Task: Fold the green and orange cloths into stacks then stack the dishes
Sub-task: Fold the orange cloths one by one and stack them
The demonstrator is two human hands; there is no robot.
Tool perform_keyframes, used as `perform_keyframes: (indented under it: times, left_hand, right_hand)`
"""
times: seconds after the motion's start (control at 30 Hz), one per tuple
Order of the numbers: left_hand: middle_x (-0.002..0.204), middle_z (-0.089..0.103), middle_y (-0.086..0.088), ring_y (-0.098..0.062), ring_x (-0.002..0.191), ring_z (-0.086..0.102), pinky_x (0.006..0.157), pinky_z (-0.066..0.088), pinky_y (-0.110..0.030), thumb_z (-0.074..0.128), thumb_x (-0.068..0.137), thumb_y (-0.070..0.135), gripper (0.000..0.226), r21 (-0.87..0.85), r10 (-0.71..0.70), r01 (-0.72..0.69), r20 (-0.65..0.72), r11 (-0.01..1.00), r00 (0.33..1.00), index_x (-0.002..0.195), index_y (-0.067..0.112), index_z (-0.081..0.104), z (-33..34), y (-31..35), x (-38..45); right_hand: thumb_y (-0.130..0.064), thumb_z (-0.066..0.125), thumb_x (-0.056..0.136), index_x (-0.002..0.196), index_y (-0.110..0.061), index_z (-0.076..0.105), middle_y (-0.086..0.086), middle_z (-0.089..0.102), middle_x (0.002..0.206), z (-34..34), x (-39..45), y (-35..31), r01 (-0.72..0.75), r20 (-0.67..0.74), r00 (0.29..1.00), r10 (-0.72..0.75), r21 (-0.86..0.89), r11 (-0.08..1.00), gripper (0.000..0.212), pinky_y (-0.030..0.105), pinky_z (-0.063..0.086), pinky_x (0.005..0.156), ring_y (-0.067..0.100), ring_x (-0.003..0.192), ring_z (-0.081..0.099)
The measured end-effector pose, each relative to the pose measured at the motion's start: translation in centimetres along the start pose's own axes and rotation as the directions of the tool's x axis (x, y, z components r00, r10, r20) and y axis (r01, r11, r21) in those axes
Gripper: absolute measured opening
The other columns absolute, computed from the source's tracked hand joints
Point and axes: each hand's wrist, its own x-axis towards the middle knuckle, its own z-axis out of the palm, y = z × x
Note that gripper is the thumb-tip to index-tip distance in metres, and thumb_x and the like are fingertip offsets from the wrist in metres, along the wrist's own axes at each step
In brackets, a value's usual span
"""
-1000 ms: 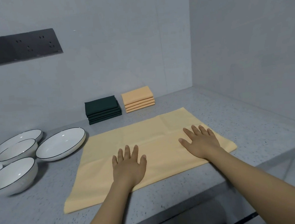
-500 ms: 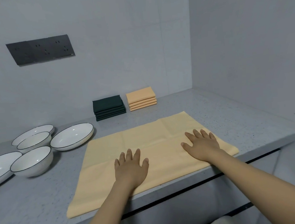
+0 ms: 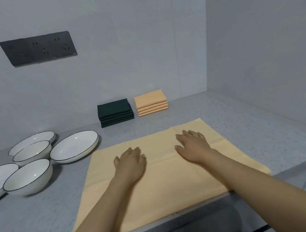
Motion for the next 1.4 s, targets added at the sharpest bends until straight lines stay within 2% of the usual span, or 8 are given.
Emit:
perform_keyframes:
  times: [0.33, 0.5, 0.83, 1.0, 1.07, 1.17, 1.27, 1.4]
  left_hand:
    - [0.148, 0.04, 0.002, -0.01, 0.144, 0.019, 0.115, 0.007, -0.039, 0.037, 0.101, 0.03, 0.039, -0.113, -0.039, 0.023, -0.138, 0.993, 0.99, 0.137, 0.019, 0.047, -0.1, -3.8, 7.1]
    - [0.118, 0.061, -0.003, -0.022, 0.119, 0.049, 0.102, 0.026, -0.036, 0.054, 0.095, 0.03, 0.028, -0.179, -0.086, 0.042, -0.245, 0.983, 0.966, 0.118, 0.018, 0.064, 0.3, -5.3, 9.1]
    - [0.089, 0.052, 0.006, -0.016, 0.104, 0.049, 0.083, 0.016, -0.026, 0.067, 0.086, 0.032, 0.01, -0.249, -0.131, 0.047, -0.335, 0.967, 0.933, 0.09, 0.025, 0.074, 0.3, -5.8, 9.6]
    - [0.078, 0.063, 0.009, -0.018, 0.099, 0.045, 0.108, 0.02, -0.034, 0.071, 0.082, 0.034, 0.016, -0.372, -0.119, -0.005, -0.31, 0.928, 0.943, 0.074, 0.023, 0.063, -1.9, -5.7, 8.5]
    - [0.064, 0.059, 0.011, -0.019, 0.089, 0.049, 0.093, 0.035, -0.038, 0.074, 0.08, 0.036, 0.019, -0.343, -0.084, -0.025, -0.301, 0.939, 0.95, 0.073, 0.021, 0.062, -3.4, -5.6, 7.0]
    - [0.064, 0.059, 0.01, -0.02, 0.083, 0.052, 0.076, 0.035, -0.031, 0.075, 0.077, 0.038, 0.019, -0.27, -0.036, -0.039, -0.269, 0.962, 0.962, 0.073, 0.028, 0.06, -5.5, -5.6, 5.1]
    - [0.061, 0.057, 0.012, -0.013, 0.072, 0.051, 0.06, 0.035, -0.026, 0.076, 0.076, 0.034, 0.015, -0.264, -0.033, -0.026, -0.217, 0.964, 0.976, 0.069, 0.031, 0.062, -7.1, -5.4, 2.0]
    - [0.067, 0.065, 0.016, -0.004, 0.068, 0.055, 0.061, 0.039, -0.026, 0.075, 0.076, 0.027, 0.013, -0.289, -0.004, -0.056, -0.202, 0.956, 0.979, 0.066, 0.031, 0.069, -7.7, -4.8, -2.4]
  right_hand:
    - [-0.032, 0.034, 0.1, 0.14, -0.025, 0.04, 0.003, 0.028, 0.154, 1.2, 8.2, -0.7, 0.075, -0.095, 0.993, -0.07, 0.051, 0.996, 0.041, 0.034, 0.013, 0.111, 0.02, 0.141, 0.025]
    - [-0.033, 0.044, 0.098, 0.132, -0.027, 0.052, -0.004, 0.049, 0.141, 1.9, 10.9, -0.2, 0.06, -0.177, 0.984, -0.033, 0.153, 0.986, 0.036, 0.028, 0.016, 0.102, 0.017, 0.132, 0.036]
    - [-0.033, 0.054, 0.093, 0.103, -0.027, 0.067, -0.002, 0.053, 0.111, 2.6, 12.2, 0.5, 0.028, -0.263, 0.963, 0.055, 0.3, 0.954, 0.018, 0.027, 0.016, 0.094, 0.019, 0.118, 0.038]
    - [-0.029, 0.058, 0.091, 0.082, -0.028, 0.058, -0.014, 0.062, 0.089, 0.3, 10.8, 1.0, 0.127, -0.26, 0.966, -0.001, 0.469, 0.874, 0.009, 0.03, 0.022, 0.101, 0.02, 0.117, 0.042]
    - [-0.03, 0.06, 0.089, 0.074, -0.034, 0.058, -0.018, 0.062, 0.083, -0.8, 9.7, 1.2, 0.155, -0.241, 0.97, -0.026, 0.537, 0.829, 0.015, 0.03, 0.03, 0.092, 0.023, 0.119, 0.038]
    - [-0.034, 0.066, 0.085, 0.068, -0.042, 0.057, -0.019, 0.065, 0.08, -2.4, 8.1, 1.9, 0.235, -0.256, 0.959, -0.118, 0.494, 0.837, 0.02, 0.036, 0.036, 0.095, 0.019, 0.106, 0.052]
    - [-0.032, 0.069, 0.083, 0.07, -0.042, 0.053, -0.02, 0.061, 0.075, -3.8, 5.2, 2.1, 0.301, -0.276, 0.938, -0.209, 0.354, 0.886, 0.024, 0.032, 0.024, 0.096, 0.004, 0.084, 0.052]
    - [-0.032, 0.073, 0.079, 0.076, -0.032, 0.059, -0.013, 0.057, 0.076, -4.6, 0.7, 2.1, 0.316, -0.352, 0.909, -0.222, 0.235, 0.919, 0.015, 0.017, 0.011, 0.089, 0.009, 0.093, 0.043]
